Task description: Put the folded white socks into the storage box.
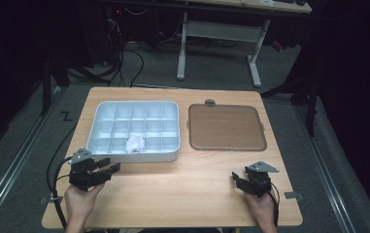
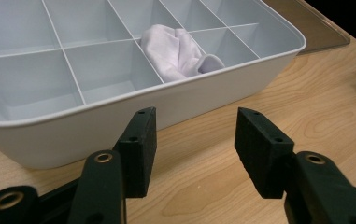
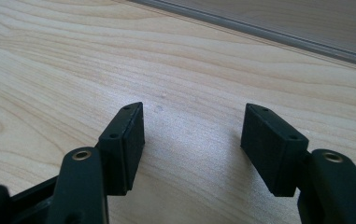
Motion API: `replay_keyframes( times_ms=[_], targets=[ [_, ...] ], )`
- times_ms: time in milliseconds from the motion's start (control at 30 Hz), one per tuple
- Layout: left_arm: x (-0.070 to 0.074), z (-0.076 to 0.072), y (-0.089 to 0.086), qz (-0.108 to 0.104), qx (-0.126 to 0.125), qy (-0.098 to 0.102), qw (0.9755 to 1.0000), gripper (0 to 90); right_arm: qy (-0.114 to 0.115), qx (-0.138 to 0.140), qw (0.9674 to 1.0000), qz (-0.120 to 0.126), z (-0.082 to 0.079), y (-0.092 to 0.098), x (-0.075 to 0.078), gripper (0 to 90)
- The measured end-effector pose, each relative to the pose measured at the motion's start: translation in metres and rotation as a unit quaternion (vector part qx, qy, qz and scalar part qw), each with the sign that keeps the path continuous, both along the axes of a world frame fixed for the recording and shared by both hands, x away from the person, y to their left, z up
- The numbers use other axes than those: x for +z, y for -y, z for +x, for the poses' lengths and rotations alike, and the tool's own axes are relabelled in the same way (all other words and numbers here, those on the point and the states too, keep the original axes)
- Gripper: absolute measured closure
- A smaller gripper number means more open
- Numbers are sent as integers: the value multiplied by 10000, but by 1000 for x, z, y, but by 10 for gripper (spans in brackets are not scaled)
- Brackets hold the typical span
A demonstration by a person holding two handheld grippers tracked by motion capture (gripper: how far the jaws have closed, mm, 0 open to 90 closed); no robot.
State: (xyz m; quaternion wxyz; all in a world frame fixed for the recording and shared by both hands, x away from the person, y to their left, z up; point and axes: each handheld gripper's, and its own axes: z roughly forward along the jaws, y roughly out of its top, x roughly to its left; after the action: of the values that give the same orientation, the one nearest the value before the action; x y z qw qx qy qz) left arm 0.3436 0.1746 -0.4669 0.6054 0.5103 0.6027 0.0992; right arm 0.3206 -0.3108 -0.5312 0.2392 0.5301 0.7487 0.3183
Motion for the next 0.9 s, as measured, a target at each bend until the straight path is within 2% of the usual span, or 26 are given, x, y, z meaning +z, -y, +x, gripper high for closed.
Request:
replay_keyframes(
  times_ms=[633, 900],
  targets=[
    [-19, -9, 8, -121, -138, -161, 9997, 481, 0, -1, 10000, 0, 0, 0, 0, 403],
    [-30, -11, 16, 112, -144, -208, 9996, 473, 0, -1, 10000, -3, 0, 0, 0, 403]
  ],
)
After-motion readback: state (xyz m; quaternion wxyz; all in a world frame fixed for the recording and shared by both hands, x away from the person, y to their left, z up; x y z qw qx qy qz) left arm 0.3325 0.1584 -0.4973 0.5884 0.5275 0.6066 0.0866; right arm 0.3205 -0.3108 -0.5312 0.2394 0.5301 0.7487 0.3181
